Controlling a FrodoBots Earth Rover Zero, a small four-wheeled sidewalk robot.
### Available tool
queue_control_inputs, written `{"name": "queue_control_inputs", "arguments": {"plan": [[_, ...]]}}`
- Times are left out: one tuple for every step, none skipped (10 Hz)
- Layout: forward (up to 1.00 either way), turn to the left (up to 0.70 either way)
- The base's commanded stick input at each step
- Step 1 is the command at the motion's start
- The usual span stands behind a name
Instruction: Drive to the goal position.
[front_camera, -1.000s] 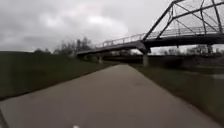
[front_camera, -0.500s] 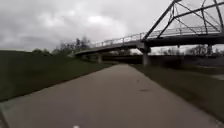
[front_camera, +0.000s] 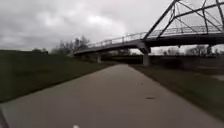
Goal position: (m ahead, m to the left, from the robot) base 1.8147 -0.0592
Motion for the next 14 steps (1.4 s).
{"name": "queue_control_inputs", "arguments": {"plan": [[1.0,-0.39],[1.0,-0.4],[1.0,-0.2],[1.0,0.0],[1.0,0.0],[1.0,0.0],[1.0,0.0],[1.0,0.0],[1.0,0.0],[1.0,0.0],[1.0,0.0],[1.0,0.0],[1.0,0.0],[1.0,0.0]]}}
